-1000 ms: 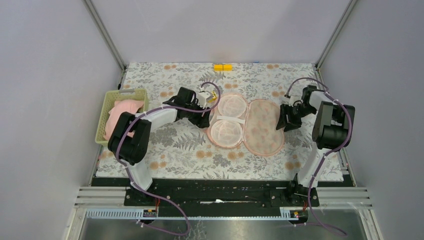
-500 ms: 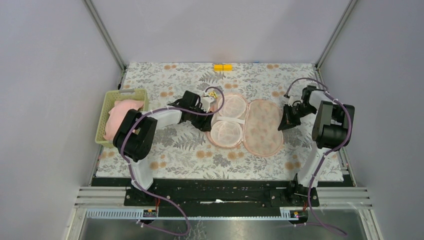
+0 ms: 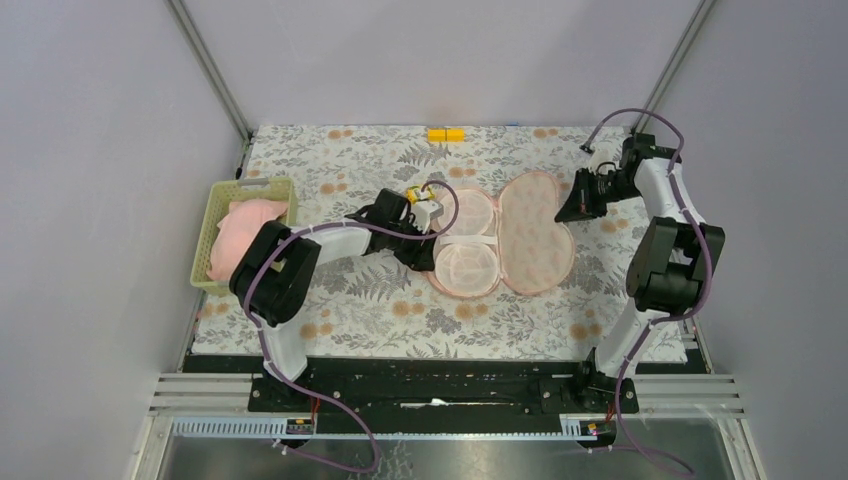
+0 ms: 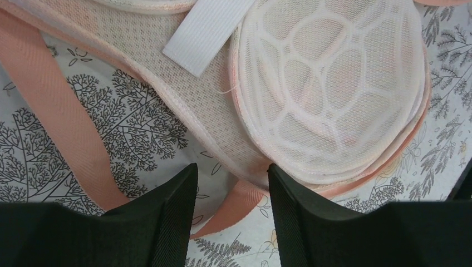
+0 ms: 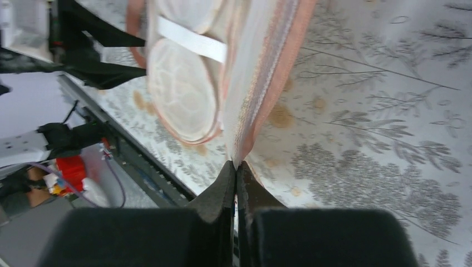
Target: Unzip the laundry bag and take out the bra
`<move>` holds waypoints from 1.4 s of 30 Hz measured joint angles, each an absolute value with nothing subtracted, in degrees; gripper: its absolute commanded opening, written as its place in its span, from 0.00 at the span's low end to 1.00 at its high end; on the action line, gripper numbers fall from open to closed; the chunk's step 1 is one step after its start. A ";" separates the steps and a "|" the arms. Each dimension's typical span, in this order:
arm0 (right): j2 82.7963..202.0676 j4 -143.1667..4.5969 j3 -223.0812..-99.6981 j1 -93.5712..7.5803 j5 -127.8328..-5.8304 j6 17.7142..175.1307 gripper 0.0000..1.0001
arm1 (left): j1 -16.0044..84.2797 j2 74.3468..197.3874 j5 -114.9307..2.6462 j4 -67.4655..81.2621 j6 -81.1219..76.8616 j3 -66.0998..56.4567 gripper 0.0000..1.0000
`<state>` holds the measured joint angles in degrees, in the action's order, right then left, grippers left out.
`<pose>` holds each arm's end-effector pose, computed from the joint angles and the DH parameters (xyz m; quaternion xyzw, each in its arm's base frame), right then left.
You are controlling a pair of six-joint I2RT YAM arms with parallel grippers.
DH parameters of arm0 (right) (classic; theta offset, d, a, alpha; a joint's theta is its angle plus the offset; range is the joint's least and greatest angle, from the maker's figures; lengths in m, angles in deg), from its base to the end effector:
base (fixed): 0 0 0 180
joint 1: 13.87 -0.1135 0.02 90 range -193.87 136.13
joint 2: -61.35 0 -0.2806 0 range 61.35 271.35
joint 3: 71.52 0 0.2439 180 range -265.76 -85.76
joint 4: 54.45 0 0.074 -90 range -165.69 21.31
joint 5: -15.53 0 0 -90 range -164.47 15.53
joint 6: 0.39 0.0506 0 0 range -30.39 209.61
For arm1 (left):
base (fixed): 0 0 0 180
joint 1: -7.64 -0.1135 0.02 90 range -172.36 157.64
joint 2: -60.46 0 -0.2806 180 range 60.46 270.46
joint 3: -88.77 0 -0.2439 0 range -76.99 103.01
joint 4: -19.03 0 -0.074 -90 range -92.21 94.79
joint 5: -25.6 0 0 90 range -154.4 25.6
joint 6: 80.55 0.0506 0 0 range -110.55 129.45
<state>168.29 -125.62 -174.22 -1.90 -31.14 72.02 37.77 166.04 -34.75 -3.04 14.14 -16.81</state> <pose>0.3720 -0.0434 0.2567 -0.0920 0.9184 0.3240 0.2075 0.3115 -0.2097 0.1631 0.3515 0.8512 -0.3040 0.2440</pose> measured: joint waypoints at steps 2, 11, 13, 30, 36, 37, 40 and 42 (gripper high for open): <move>167.41 -126.58 -174.51 -2.25 -28.87 73.01 0.00 | 37.75 165.82 -33.97 -2.23 13.90 -17.44 0.55; 166.97 -125.83 -175.69 -9.11 -23.75 79.63 0.03 | 36.85 160.62 -29.31 -1.27 12.72 -23.61 0.62; 166.91 -124.70 -176.04 -10.84 -23.71 81.75 0.04 | 35.65 158.43 -27.43 -0.77 11.49 -25.44 0.62; 170.54 -112.39 -179.07 -28.04 -22.38 95.43 0.06 | 23.85 152.86 -25.22 3.67 3.73 -31.69 0.62; 174.62 -106.69 -179.23 -32.11 -21.63 99.91 0.18 | 23.85 152.86 -25.49 3.67 3.73 -31.69 0.62; 174.97 -105.97 -179.23 -32.46 -21.41 100.44 0.18 | 23.85 152.86 -25.51 3.65 3.73 -31.69 0.62; 175.96 -103.26 -179.23 -33.40 -21.11 102.16 0.20 | 23.85 152.86 -25.57 3.67 3.58 -31.69 0.62; 176.61 -101.64 -179.23 -33.73 -20.69 103.26 0.27 | 23.82 152.86 -25.60 3.65 3.56 -31.69 0.62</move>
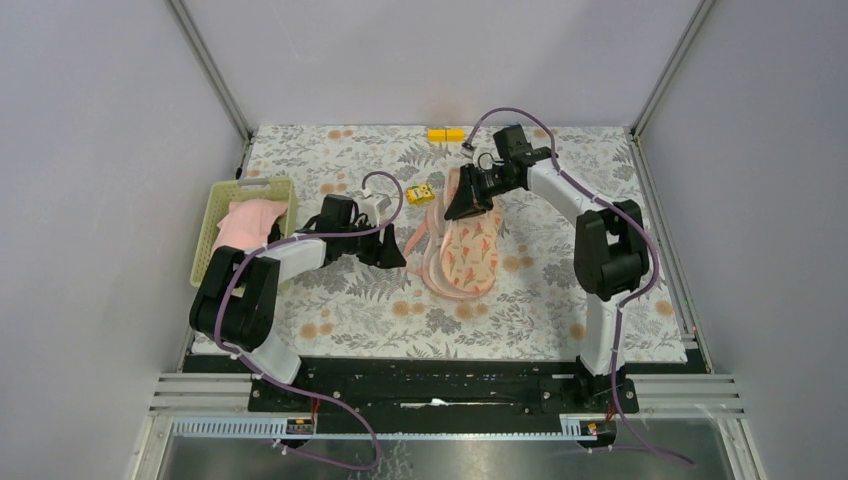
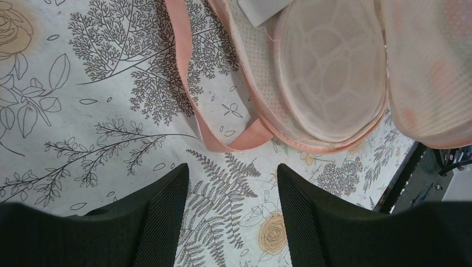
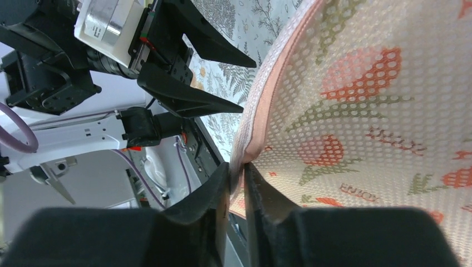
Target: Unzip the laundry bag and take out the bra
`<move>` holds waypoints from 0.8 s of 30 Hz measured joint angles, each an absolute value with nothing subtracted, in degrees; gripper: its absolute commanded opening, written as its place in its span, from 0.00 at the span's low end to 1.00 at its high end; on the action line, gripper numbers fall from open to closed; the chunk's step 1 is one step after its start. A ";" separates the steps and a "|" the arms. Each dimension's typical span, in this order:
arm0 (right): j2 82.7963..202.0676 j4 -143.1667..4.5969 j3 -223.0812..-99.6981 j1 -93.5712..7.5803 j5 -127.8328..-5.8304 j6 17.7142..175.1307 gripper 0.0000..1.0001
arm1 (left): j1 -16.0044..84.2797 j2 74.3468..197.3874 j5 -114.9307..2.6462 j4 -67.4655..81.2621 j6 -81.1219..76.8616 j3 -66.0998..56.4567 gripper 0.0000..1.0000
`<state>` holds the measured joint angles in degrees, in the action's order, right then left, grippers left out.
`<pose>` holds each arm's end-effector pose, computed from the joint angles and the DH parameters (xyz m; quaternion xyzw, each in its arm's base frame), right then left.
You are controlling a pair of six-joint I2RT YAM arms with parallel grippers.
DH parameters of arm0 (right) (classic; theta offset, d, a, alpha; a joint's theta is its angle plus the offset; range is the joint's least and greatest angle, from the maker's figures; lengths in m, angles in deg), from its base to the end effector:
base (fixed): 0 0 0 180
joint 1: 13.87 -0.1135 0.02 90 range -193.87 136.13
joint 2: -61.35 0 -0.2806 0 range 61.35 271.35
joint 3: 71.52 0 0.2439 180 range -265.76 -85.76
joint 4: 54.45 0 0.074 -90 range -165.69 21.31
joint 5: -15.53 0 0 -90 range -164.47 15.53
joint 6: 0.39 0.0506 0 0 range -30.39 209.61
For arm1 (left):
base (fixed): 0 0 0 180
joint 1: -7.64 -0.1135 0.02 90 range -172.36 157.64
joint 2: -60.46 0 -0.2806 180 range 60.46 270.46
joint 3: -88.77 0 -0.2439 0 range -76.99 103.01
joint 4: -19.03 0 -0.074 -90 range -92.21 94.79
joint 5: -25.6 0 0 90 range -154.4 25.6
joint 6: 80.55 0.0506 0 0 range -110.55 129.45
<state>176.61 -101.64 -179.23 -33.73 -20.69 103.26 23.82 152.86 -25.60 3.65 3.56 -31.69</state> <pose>0.4014 0.1884 0.2504 -0.1828 0.8413 0.4906 0.1344 0.2910 -0.1174 0.1769 0.1969 0.8671 -0.3690 0.2706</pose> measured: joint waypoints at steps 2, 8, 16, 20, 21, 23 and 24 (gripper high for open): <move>177.51 -100.31 -179.23 -33.99 -20.02 104.35 0.34 | 23.67 152.86 -25.57 3.67 3.52 -31.69 0.62; 179.50 -98.19 -178.48 -34.67 -18.55 106.16 0.51 | 22.27 152.86 -25.57 3.65 3.52 -31.69 0.63; 179.48 -97.70 -178.42 -34.97 -16.76 106.03 0.64 | 21.64 152.42 -25.57 2.82 3.82 -31.69 0.64; 179.26 -100.59 -179.31 -34.86 -17.46 102.95 0.81 | 21.66 152.31 -25.55 0.50 5.13 -30.38 0.67; 178.97 -101.38 -179.53 -34.75 -17.98 102.21 0.85 | 21.66 152.31 -25.55 -0.44 5.53 -29.53 0.68; 177.84 -102.99 -179.88 -34.32 -18.77 100.53 0.95 | 21.66 152.31 -25.64 -2.49 6.38 -27.06 0.71; 176.96 -103.87 -180.14 -33.88 -19.34 99.61 0.99 | 21.66 152.31 -25.64 -3.48 6.99 -25.46 0.72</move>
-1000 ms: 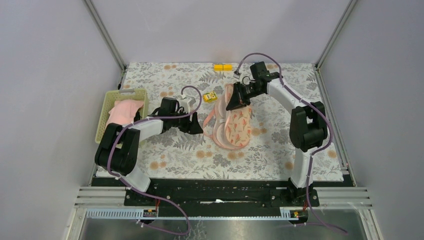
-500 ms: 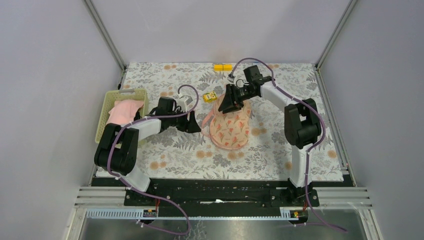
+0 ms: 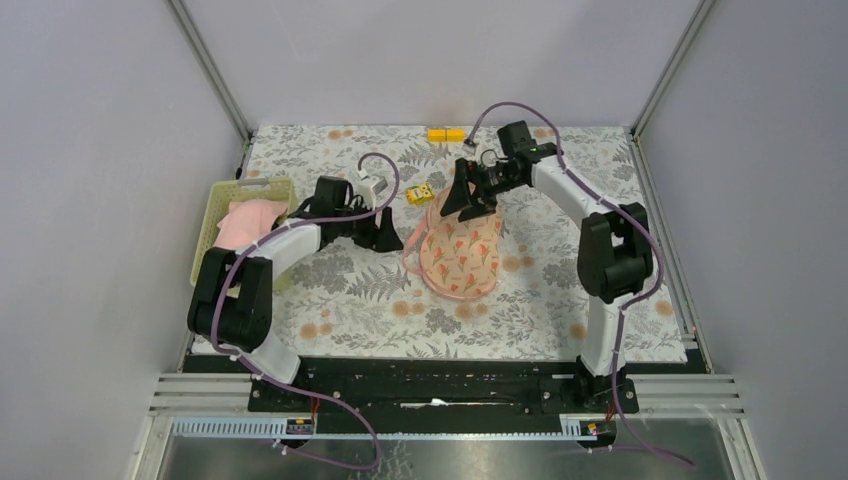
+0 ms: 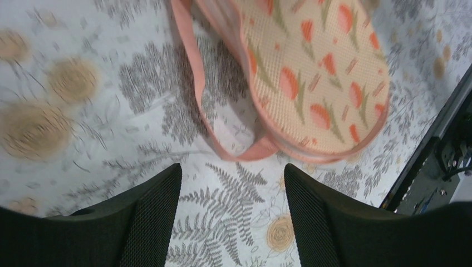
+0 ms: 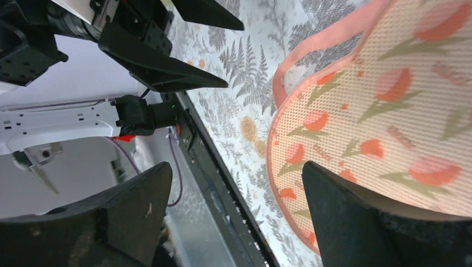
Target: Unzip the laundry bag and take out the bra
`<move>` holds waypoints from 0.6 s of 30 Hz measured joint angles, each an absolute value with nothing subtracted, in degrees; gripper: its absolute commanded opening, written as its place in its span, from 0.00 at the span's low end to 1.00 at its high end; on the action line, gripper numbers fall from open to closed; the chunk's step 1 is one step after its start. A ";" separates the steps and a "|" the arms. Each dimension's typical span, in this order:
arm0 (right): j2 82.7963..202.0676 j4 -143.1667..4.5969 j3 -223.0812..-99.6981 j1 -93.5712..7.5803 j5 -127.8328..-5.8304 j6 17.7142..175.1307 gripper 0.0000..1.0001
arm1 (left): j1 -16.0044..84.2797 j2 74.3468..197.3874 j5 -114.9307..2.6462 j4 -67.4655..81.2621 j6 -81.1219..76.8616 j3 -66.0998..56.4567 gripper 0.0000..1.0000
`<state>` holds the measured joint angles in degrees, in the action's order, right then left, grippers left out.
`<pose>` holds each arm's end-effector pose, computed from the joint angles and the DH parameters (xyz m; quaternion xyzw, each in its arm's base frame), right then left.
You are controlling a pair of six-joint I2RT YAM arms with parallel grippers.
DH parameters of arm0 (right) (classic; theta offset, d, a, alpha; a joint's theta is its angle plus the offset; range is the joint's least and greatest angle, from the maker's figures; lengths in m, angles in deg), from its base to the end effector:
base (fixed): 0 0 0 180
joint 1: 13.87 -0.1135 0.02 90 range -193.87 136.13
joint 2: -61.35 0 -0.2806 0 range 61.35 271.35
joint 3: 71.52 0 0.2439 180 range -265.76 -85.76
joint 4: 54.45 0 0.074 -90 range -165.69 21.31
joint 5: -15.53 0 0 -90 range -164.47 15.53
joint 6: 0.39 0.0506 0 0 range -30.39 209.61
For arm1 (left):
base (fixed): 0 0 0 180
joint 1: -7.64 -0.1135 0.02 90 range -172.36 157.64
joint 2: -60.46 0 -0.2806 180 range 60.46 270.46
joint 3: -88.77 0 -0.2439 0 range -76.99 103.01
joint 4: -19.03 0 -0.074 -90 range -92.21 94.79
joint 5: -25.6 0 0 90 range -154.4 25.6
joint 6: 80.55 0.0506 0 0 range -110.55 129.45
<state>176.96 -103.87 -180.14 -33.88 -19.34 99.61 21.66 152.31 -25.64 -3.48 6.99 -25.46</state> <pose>0.3995 0.1897 0.2511 -0.2072 0.8338 0.4942 0.1327 0.3059 -0.1090 0.2016 0.2056 0.8661 -0.3550 0.2856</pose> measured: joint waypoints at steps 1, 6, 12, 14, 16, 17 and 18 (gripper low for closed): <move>175.98 -104.57 -180.47 -33.18 -19.71 98.84 0.99 | 21.66 152.31 -25.79 -4.61 7.89 -23.41 0.74; 172.00 -107.72 -183.34 -27.58 -21.04 95.52 1.00 | 21.48 152.47 -27.78 -12.53 11.38 -12.92 0.89; 168.77 -112.28 -184.30 -16.98 -22.07 91.04 1.00 | 17.03 154.13 -29.71 -22.84 13.44 3.15 0.98; 168.07 -113.38 -183.90 -13.09 -22.49 89.88 1.00 | 13.73 154.41 -30.21 -25.53 13.61 6.34 0.98; 167.15 -113.81 -182.51 -8.83 -22.38 89.05 1.00 | 9.86 154.74 -30.82 -28.11 13.74 8.68 0.98; 166.87 -114.10 -181.83 -6.86 -22.35 88.74 1.00 | 8.20 154.87 -31.19 -29.01 13.77 9.33 0.98; 166.67 -114.32 -181.13 -5.09 -22.35 88.37 1.00 | 6.25 154.98 -31.67 -29.86 13.77 9.77 0.99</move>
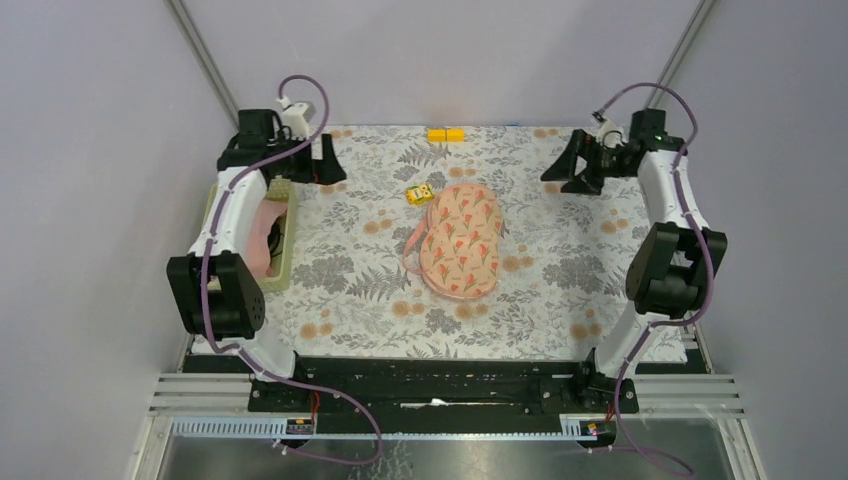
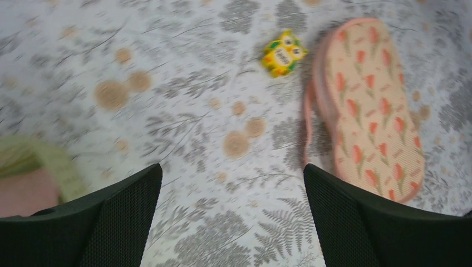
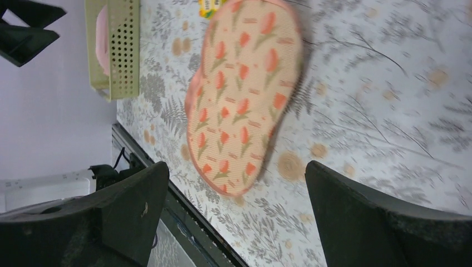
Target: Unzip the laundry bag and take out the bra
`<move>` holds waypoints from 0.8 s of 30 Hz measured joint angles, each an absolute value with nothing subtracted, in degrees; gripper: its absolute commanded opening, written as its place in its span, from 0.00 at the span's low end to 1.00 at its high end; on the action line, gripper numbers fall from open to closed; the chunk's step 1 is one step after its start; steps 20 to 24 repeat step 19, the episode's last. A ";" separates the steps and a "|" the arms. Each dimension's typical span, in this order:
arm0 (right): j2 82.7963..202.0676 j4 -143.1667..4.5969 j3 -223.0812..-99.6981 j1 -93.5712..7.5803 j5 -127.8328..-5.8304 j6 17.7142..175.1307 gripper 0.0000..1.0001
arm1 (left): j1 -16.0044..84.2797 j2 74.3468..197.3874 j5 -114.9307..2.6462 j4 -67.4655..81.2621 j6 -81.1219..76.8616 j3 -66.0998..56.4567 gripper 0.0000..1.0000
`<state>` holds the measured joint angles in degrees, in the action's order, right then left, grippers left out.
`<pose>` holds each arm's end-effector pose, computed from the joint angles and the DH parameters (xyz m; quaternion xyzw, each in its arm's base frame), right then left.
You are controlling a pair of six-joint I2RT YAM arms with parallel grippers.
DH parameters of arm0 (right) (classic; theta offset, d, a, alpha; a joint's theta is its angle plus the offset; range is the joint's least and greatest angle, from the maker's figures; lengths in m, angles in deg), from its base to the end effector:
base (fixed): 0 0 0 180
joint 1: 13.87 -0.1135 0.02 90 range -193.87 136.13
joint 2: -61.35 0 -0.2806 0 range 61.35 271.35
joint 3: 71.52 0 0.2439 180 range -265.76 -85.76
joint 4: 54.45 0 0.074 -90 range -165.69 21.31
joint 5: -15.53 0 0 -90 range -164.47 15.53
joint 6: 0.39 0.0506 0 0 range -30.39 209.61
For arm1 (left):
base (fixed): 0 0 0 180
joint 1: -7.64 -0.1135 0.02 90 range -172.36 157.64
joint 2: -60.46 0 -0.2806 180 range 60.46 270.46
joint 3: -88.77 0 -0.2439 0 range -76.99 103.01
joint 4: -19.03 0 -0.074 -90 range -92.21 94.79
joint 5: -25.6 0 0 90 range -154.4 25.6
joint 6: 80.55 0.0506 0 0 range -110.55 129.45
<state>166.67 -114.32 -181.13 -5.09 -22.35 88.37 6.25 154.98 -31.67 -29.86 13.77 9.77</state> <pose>0.3982 -0.0211 0.3157 -0.0733 0.8648 0.3948 0.3014 0.3711 -0.0184 0.3421 0.1361 0.8747 -0.2382 0.3995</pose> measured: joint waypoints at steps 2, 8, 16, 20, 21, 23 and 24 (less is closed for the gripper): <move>166.54 -114.51 -179.34 -2.01 -22.40 87.50 1.00 | 2.78 155.05 -32.83 -31.37 13.74 9.88 0.98; 166.54 -116.02 -173.98 2.78 -24.02 83.26 1.00 | -4.66 153.67 -37.27 -31.65 13.72 4.74 0.98; 166.54 -115.98 -166.48 5.75 -25.61 79.13 1.00 | -5.29 146.92 -42.49 -31.52 12.56 -5.90 0.99; 166.54 -116.02 -164.84 5.90 -25.61 78.84 1.00 | -5.25 145.30 -43.21 -31.06 12.24 -7.45 0.99; 166.54 -116.02 -164.84 5.90 -25.61 78.84 1.00 | -5.25 145.30 -43.21 -31.06 12.24 -7.45 0.99; 166.54 -116.02 -164.84 5.90 -25.61 78.84 1.00 | -5.25 145.30 -43.21 -31.06 12.24 -7.45 0.99; 166.54 -116.02 -164.84 5.90 -25.61 78.84 1.00 | -5.25 145.30 -43.21 -31.06 12.24 -7.45 0.99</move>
